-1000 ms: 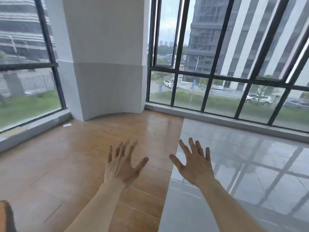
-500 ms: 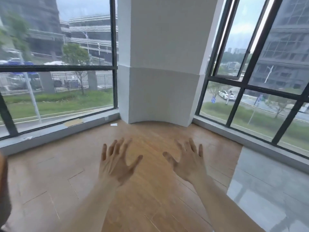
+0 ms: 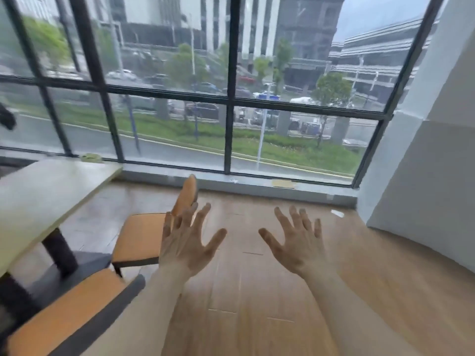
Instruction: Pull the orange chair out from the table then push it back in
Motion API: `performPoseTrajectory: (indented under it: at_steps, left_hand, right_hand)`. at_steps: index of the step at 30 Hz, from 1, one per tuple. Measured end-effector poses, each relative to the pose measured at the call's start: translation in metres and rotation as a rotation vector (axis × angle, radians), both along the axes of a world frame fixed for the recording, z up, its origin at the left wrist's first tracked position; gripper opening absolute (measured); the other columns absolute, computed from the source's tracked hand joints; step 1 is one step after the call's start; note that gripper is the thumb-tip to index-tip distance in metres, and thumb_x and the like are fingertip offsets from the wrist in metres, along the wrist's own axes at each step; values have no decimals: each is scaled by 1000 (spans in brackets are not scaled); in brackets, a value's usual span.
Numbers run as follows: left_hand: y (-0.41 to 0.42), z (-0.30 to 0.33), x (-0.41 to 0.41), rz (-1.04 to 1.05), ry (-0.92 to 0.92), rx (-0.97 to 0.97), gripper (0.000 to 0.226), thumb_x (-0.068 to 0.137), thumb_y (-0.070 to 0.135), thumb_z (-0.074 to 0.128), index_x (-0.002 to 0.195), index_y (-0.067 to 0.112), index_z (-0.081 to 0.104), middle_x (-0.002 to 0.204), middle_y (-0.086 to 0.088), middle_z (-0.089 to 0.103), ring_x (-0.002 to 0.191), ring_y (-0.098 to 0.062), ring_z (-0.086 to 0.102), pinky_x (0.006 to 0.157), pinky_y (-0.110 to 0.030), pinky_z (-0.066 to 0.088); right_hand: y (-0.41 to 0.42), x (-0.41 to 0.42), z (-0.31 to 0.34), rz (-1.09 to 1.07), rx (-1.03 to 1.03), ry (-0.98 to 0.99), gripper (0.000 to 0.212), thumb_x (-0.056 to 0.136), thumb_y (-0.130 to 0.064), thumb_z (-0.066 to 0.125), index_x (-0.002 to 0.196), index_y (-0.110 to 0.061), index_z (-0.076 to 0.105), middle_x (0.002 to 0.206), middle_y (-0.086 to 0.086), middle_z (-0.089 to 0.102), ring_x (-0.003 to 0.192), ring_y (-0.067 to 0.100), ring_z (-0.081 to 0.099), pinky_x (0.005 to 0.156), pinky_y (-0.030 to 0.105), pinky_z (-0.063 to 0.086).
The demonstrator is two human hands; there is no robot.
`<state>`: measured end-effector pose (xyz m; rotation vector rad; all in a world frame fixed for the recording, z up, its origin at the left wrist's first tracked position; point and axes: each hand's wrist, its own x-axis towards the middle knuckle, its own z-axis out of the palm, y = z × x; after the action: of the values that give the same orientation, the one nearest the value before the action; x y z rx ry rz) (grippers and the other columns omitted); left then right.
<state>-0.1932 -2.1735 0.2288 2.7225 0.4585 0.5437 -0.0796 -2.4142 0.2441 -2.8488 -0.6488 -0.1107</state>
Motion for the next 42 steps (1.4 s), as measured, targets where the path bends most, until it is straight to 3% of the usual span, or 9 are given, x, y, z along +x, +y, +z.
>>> performPoseTrajectory:
  at_steps: [9, 12, 21, 27, 30, 32, 34, 36, 42]
  left_hand:
    - [154, -45, -125, 595, 41, -30, 87, 85, 87, 11, 159, 42, 15, 168, 5, 19, 155, -18, 5, 126, -46, -7]
    - [230, -113, -206, 969, 85, -174, 86, 87, 86, 10, 159, 39, 16, 167, 4, 22, 154, -19, 11, 126, -47, -7]
    - [219, -135, -231, 984, 152, -158, 81, 92, 82, 15, 161, 38, 13, 169, 3, 18, 156, -17, 9, 127, -44, -2]
    - [218, -218, -227, 1038, 276, -300, 83, 91, 83, 16, 160, 37, 14, 169, 6, 17, 156, -14, 8, 127, -40, -1]
    - [224, -242, -217, 1008, 304, -329, 81, 92, 82, 18, 159, 36, 20, 168, 6, 22, 155, -15, 13, 128, -41, 3]
    - [230, -260, -207, 979, 336, -378, 83, 90, 83, 17, 157, 35, 30, 165, 7, 30, 153, -17, 21, 127, -41, 10]
    - [236, -272, -197, 985, 370, -443, 82, 88, 85, 16, 146, 38, 48, 154, 11, 46, 144, -19, 39, 118, -40, 31]
    - [241, -285, -191, 1030, 389, -453, 73, 87, 82, 18, 125, 40, 65, 135, 17, 62, 123, -16, 58, 91, -37, 46]
    - [258, -295, -192, 1120, 296, -350, 67, 88, 77, 17, 98, 41, 73, 89, 18, 74, 81, -11, 68, 64, -30, 51]
  right_hand:
    - [257, -21, -47, 596, 19, 34, 95, 82, -92, 7, 163, -44, 9, 175, -1, 1, 160, 22, -11, 127, 55, -10]
    - [416, -74, -103, 904, -167, 103, 95, 82, -92, 8, 164, -43, 11, 175, -1, -1, 160, 22, -10, 127, 55, -10]
    - [419, -99, -134, 986, -111, 117, 97, 81, -94, 2, 162, -43, 17, 175, -1, 9, 160, 22, -3, 127, 54, -6]
    - [441, -105, -238, 1059, -270, 231, 92, 86, -92, 9, 161, -41, 25, 174, 1, 16, 160, 23, -1, 128, 55, -2]
    - [448, -101, -265, 1077, -359, 255, 92, 87, -89, 7, 155, -38, 41, 168, 5, 31, 158, 27, 13, 127, 56, 5]
    - [451, -98, -279, 1082, -384, 270, 93, 86, -88, 5, 142, -36, 58, 150, 4, 55, 148, 29, 36, 121, 52, 22]
    - [454, -98, -287, 1066, -350, 257, 90, 85, -86, 6, 113, -35, 74, 113, -2, 71, 116, 28, 62, 94, 43, 44]
    - [460, -98, -293, 1074, -309, 192, 83, 87, -85, 11, 96, -35, 76, 88, -5, 70, 85, 24, 67, 67, 36, 44]
    - [484, -94, -304, 1145, -232, 113, 79, 92, -82, 18, 82, -29, 76, 71, -7, 64, 69, 16, 62, 63, 35, 52]
